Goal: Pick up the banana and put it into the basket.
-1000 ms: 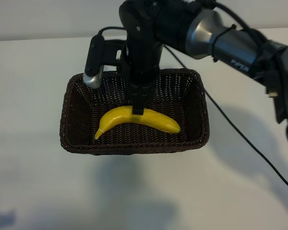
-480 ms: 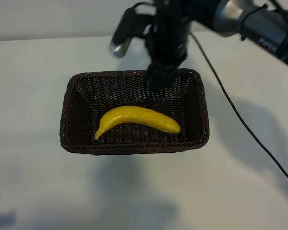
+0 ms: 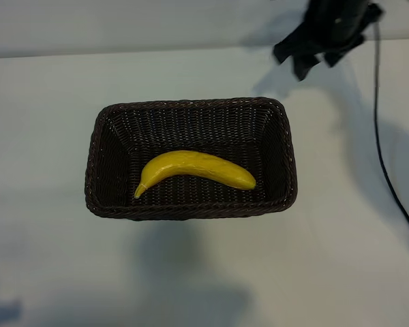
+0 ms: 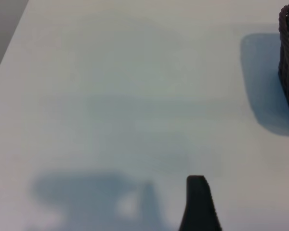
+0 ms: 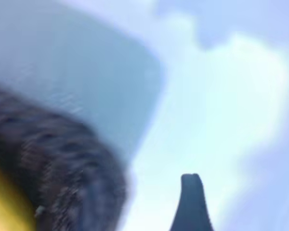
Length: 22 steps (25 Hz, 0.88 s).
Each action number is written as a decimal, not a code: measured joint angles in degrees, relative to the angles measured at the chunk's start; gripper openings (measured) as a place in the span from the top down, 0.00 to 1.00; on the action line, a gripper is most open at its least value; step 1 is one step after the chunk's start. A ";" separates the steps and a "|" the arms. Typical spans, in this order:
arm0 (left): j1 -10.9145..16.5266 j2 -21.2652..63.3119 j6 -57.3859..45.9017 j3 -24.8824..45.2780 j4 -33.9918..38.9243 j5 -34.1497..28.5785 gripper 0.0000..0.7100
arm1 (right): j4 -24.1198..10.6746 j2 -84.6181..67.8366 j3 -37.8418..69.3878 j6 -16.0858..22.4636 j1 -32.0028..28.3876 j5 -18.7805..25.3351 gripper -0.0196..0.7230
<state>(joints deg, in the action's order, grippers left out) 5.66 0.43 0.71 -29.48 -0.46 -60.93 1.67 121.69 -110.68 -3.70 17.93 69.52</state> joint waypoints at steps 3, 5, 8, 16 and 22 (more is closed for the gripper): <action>0.00 0.00 0.00 0.00 0.00 0.00 0.27 | -0.14 -0.12 0.00 1.44 -2.92 0.00 0.25; 0.00 0.00 0.00 0.00 0.00 0.00 0.27 | -0.42 -0.86 1.04 1.54 -4.07 0.02 0.25; 0.00 0.00 0.00 0.00 0.00 0.00 0.27 | -1.67 -3.39 4.02 1.54 -5.37 -0.04 0.25; 0.00 0.00 0.00 0.00 0.00 0.00 0.27 | -4.61 -14.18 18.37 1.54 -8.54 0.02 0.25; 0.00 0.00 0.00 0.00 0.00 0.00 0.27 | -12.65 -27.15 29.43 4.62 -8.59 0.02 0.25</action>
<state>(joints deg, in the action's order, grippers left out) 5.66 0.43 0.71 -29.48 -0.46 -60.93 -10.98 94.54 -81.24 0.92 9.34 69.54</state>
